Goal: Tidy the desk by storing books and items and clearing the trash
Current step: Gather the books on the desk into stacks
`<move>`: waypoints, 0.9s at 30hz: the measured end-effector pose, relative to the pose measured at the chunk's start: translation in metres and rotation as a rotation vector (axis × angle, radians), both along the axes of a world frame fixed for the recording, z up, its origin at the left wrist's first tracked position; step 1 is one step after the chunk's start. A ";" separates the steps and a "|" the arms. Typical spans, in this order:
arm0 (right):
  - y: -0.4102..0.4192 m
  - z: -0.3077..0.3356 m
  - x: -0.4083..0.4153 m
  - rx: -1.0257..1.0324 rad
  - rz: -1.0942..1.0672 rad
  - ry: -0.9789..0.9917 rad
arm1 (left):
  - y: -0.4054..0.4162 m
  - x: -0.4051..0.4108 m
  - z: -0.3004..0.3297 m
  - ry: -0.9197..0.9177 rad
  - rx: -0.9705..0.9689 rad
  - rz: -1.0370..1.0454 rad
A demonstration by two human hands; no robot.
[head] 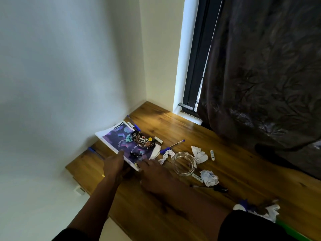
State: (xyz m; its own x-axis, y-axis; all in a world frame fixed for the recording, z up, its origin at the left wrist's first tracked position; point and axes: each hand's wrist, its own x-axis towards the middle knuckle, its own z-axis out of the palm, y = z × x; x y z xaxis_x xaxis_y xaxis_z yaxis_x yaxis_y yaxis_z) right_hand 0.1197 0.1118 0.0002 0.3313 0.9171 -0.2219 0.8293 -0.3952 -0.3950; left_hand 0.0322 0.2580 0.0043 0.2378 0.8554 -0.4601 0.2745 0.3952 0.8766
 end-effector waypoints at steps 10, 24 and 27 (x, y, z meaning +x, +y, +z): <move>-0.005 0.045 -0.008 0.214 -0.177 0.222 | 0.014 0.004 0.075 0.204 0.618 -0.141; -0.049 0.067 -0.015 0.556 -0.457 0.390 | 0.010 -0.012 0.179 0.230 0.980 -0.331; -0.062 0.072 -0.004 0.619 -0.548 0.531 | -0.007 -0.020 0.191 0.050 0.812 -0.410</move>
